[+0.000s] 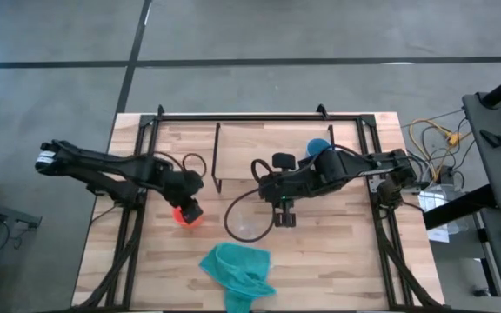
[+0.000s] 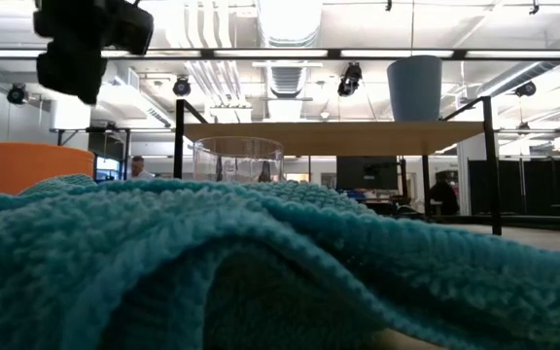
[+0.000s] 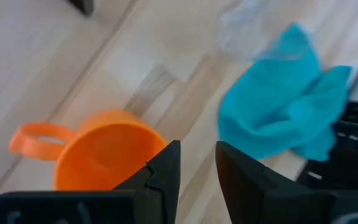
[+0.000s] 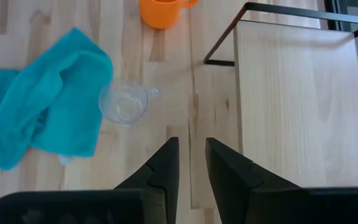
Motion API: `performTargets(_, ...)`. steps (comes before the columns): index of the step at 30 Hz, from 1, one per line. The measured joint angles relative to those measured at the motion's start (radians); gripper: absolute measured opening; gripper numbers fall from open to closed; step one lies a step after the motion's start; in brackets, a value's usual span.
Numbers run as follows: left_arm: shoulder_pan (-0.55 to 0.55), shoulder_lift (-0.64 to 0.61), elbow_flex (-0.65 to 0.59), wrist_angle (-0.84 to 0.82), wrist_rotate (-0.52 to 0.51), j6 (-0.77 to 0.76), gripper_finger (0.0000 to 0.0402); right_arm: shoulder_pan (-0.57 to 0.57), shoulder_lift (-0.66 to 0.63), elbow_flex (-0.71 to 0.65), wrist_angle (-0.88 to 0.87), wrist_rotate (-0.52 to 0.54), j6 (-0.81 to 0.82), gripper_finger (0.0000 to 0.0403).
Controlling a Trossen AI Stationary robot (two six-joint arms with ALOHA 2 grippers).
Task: Stack small to large cups/mugs on shelf
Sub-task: Put the orange mug on the shelf
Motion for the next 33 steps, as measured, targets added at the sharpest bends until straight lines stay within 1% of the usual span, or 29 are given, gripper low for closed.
performTargets(6,-0.042,0.083,-0.026,-0.005,-0.008,-0.077,0.0088,0.0,0.001,0.0,-0.002,0.0,0.005,0.0069)
performTargets(13,-0.06,0.179,0.001,-0.003,-0.009,-0.08,0.0088,0.0,0.002,0.0,-0.002,0.0,0.005,0.0073)
performTargets(19,-0.06,0.226,-0.006,-0.01,-0.011,-0.08,0.0088,0.0,0.003,0.0,-0.002,-0.001,0.005,0.0073)
performTargets(27,-0.059,0.24,-0.005,-0.009,-0.017,-0.077,0.0088,0.0,0.003,0.0,-0.002,-0.001,0.005,0.0071)
performTargets(33,-0.059,0.236,-0.005,-0.022,-0.057,-0.071,0.0087,0.0,0.003,0.0,-0.002,-0.001,0.005,0.0074)
